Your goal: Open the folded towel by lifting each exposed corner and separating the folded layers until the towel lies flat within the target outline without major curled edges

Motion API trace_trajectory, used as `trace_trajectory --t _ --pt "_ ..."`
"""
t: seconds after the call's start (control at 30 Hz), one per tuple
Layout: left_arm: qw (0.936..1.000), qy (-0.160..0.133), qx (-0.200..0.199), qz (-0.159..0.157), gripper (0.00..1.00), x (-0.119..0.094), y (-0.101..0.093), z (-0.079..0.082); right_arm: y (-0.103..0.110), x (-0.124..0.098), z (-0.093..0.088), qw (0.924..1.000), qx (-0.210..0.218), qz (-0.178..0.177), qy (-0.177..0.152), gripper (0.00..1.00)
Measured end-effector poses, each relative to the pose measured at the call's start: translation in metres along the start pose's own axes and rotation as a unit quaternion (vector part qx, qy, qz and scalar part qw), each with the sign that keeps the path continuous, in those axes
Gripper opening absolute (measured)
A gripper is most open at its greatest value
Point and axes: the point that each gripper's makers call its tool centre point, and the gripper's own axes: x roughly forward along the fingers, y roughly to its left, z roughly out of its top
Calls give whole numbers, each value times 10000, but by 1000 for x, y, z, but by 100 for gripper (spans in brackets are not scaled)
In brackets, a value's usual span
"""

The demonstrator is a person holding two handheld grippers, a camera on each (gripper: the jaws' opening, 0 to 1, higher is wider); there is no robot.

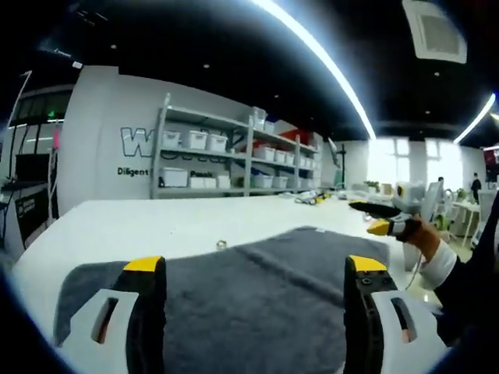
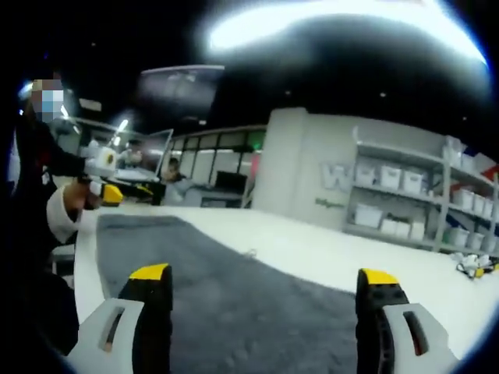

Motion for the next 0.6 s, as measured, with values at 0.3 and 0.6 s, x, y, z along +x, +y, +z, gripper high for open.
trace_trajectory --t 0.3,0.6 --pt "9993 -119 98 345 99 -30 14 0 16 -1 8 9999 49 132 -54 100" --pt "9970 159 255 710 99 -53 33 1 22 -1 -7 9988 -199 244 387 100"
